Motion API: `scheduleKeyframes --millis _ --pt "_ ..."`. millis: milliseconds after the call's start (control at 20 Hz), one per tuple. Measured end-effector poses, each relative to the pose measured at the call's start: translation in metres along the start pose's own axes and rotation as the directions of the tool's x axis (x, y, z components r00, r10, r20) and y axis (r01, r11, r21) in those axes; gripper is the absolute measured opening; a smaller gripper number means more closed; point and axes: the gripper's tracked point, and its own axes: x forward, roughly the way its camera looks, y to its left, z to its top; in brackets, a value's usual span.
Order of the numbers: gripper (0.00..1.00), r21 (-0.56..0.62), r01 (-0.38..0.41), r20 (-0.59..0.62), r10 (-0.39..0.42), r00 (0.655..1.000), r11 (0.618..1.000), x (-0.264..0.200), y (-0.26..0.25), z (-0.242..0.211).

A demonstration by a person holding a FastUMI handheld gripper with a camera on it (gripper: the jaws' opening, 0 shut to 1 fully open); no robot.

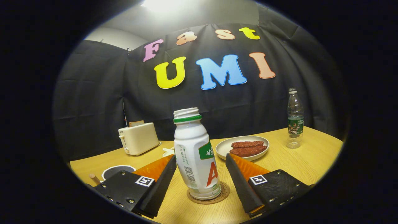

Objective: Take the bottle from table, then pour the juice into the cup, finally place the bottle on the coaster

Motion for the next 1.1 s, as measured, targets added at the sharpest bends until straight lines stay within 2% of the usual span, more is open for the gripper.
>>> scheduleKeyframes --millis 150,400,600,700,900,1100 --pt "0.96 0.002 0.006 0.059 -0.006 0.998 1.0 -0.017 -0.004 0.026" --pt "0.96 -0.11 0.044 0.162 -0.026 0.986 0.993 -0.054 -0.022 0.083" --pt "0.96 -0.103 0.062 0.219 -0.038 0.975 0.993 -0.087 -0.044 0.122" --pt "0.96 -0.132 0.105 0.253 -0.069 0.965 0.986 -0.104 -0.068 0.14" --pt "0.95 -0.136 0.138 0.278 -0.096 0.956 0.981 -0.127 -0.112 0.145" --pt "0.95 -0.111 0.18 0.295 -0.141 0.945 0.977 -0.146 -0.167 0.128"
